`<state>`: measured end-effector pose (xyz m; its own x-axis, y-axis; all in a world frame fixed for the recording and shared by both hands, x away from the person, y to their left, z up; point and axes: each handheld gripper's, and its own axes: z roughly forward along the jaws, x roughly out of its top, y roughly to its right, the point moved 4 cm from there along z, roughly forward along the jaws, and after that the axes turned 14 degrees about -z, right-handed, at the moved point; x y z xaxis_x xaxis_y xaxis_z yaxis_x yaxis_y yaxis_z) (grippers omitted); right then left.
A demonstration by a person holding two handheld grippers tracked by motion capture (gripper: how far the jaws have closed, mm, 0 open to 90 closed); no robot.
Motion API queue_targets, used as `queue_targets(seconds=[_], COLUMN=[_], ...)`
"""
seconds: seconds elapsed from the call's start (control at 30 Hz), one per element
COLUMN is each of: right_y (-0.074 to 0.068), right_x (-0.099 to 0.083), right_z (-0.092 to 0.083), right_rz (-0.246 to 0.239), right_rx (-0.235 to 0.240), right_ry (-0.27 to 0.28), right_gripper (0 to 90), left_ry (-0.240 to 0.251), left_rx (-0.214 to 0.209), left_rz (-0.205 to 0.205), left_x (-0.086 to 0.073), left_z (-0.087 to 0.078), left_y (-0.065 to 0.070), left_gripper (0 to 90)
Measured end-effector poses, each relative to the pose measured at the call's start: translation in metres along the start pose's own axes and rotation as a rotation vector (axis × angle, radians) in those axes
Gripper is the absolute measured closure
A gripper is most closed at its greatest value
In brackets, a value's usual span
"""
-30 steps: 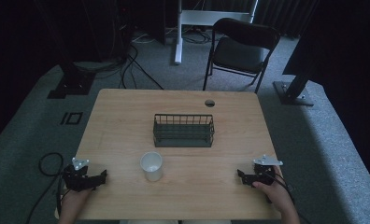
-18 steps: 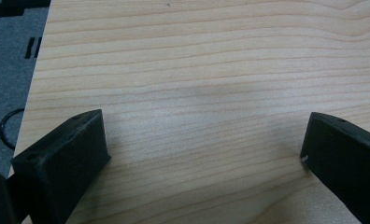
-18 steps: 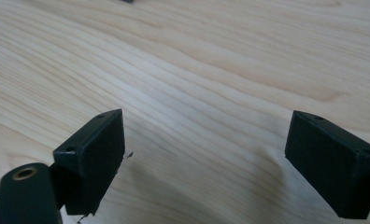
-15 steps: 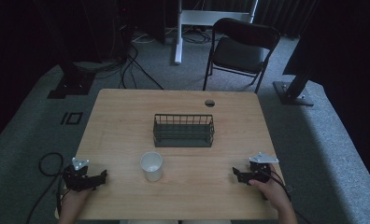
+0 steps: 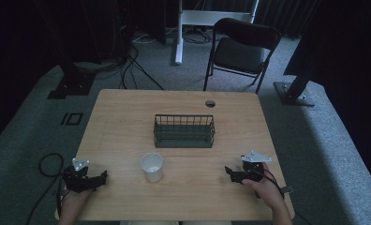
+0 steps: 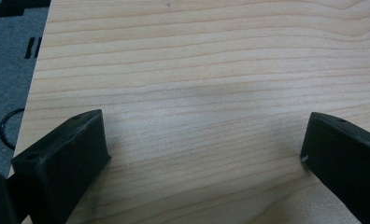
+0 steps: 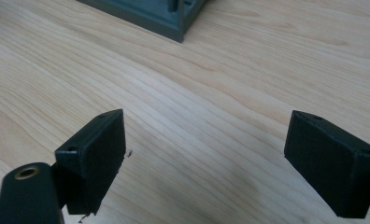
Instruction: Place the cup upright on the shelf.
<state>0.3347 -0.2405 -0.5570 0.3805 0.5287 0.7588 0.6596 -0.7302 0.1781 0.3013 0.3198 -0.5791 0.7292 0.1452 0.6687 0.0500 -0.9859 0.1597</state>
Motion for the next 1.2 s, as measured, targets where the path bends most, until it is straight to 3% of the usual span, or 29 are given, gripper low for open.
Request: queue_targets(seconds=[1.2], right_y=[-0.061], right_x=[0.051], right_z=[0.019], right_rz=[-0.131], right_rx=[0.148], right_ry=[0.082], right_gripper=[12.9], left_ry=[0.0], left_rx=[0.0], left_rz=[0.0], left_x=[0.0], left_z=[0.0], left_y=[0.0], left_gripper=[0.8])
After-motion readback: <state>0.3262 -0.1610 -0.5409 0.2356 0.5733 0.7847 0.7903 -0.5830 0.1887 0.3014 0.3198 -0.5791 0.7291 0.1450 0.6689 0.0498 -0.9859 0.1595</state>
